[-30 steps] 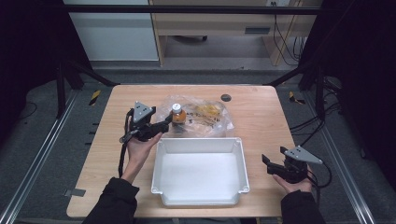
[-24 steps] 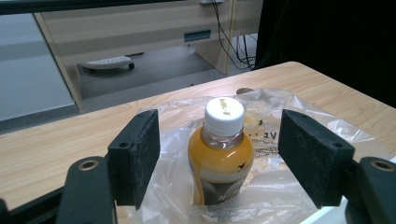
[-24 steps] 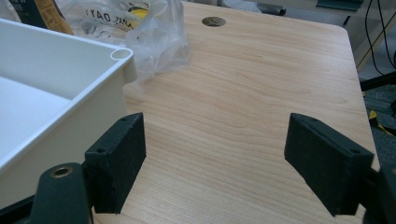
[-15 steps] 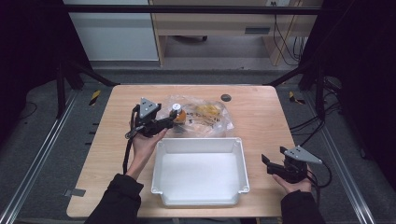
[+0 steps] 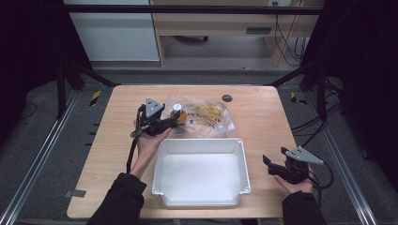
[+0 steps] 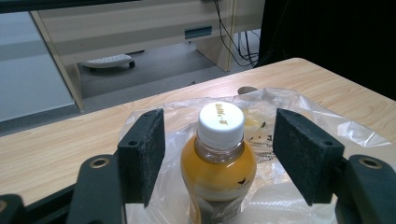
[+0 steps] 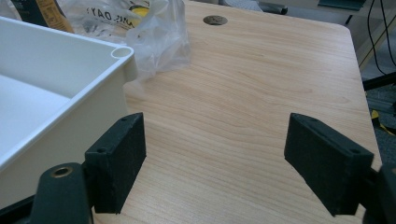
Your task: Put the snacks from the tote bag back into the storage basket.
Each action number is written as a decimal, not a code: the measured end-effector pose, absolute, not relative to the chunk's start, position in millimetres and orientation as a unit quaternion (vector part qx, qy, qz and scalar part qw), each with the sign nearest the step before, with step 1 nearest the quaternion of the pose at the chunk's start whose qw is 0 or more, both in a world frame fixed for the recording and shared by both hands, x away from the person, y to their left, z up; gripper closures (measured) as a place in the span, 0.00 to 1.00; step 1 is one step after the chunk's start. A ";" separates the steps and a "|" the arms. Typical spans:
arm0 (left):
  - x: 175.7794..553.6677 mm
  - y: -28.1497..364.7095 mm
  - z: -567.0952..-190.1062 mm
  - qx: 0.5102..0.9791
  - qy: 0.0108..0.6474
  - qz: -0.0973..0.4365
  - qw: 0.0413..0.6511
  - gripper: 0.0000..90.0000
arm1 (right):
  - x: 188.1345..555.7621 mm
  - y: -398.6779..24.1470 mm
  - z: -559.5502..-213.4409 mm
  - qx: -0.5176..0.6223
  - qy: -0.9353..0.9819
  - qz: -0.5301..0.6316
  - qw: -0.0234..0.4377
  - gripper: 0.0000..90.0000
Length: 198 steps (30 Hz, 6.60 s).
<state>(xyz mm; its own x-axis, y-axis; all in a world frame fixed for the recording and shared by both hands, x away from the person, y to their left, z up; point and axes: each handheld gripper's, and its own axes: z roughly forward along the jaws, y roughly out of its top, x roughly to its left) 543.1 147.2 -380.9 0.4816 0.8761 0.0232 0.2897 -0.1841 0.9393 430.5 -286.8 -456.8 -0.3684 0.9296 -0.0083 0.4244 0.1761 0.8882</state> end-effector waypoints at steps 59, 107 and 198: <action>571.4 123.2 -402.7 0.709 0.428 0.308 0.468 0.65 | 432.6 -287.1 -459.2 0.476 0.711 0.427 0.292 0.24; 553.8 141.7 -329.2 0.658 0.437 0.325 0.519 0.65 | 432.3 -288.0 -458.3 0.475 0.709 0.429 0.296 0.24; 442.3 162.2 -351.4 0.692 0.384 0.291 0.537 0.65 | 429.4 -289.0 -458.4 0.478 0.707 0.428 0.299 0.25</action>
<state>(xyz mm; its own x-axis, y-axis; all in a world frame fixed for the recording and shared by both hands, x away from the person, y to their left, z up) 442.3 162.2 -351.4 0.5355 0.8444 -0.0103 0.2190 -0.1270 0.9674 429.4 -289.0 -458.4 -0.3645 0.9311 -0.0130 0.4204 0.1771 0.8899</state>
